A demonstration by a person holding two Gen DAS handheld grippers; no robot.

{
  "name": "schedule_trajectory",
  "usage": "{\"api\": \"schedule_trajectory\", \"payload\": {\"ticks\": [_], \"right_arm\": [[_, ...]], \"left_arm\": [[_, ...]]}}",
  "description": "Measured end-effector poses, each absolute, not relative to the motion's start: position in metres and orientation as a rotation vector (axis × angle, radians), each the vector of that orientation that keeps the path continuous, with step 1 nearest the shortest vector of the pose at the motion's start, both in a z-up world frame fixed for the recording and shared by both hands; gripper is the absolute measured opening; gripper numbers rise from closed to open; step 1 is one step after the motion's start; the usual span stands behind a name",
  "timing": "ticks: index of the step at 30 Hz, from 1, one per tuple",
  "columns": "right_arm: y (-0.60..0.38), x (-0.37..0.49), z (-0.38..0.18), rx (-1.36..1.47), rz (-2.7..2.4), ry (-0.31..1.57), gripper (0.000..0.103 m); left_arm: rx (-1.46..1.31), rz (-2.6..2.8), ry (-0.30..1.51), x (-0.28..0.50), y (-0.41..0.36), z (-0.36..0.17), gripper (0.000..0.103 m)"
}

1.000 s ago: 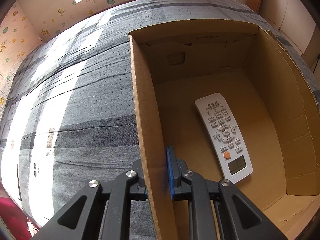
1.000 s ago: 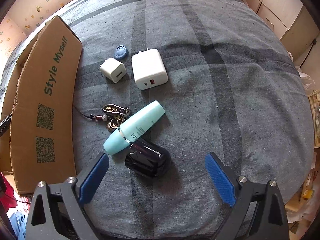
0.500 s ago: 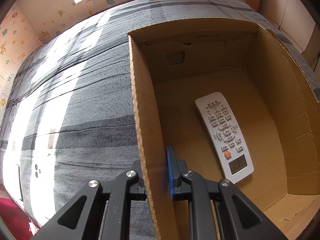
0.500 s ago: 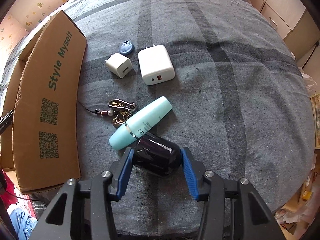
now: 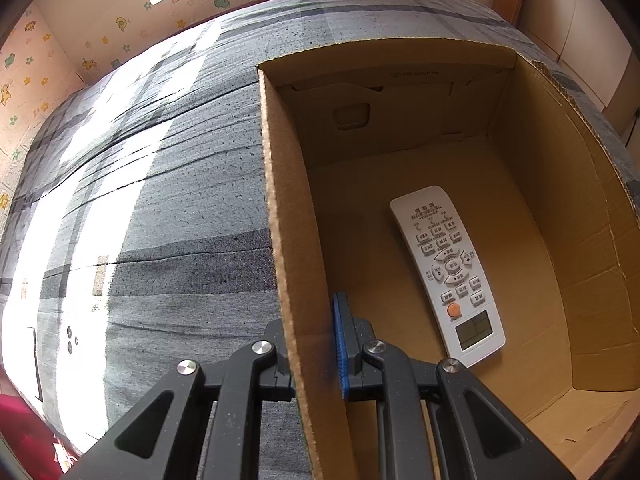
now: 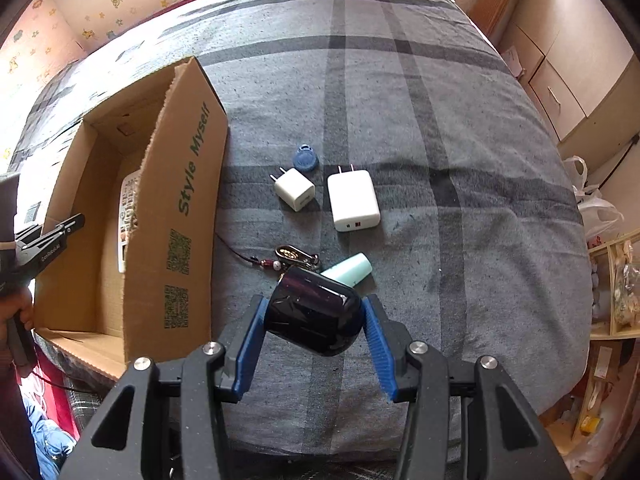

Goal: Organize rigid objects
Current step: 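Carry the black object into the box and release it with the right tool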

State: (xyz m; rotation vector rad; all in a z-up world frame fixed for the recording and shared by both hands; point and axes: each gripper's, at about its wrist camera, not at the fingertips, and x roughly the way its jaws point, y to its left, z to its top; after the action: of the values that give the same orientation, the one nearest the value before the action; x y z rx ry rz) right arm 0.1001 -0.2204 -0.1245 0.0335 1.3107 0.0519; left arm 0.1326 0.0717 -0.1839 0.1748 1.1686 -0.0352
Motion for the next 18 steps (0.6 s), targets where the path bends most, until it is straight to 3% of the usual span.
{"api": "schedule_trajectory", "payload": {"ticks": [18], "right_arm": [[-0.149,0.132,-0.073,-0.055,0.175,1.236,0.052]], "left_arm": [[0.172,-0.035,1.17,0.133,0.073,-0.183,0.015]]}}
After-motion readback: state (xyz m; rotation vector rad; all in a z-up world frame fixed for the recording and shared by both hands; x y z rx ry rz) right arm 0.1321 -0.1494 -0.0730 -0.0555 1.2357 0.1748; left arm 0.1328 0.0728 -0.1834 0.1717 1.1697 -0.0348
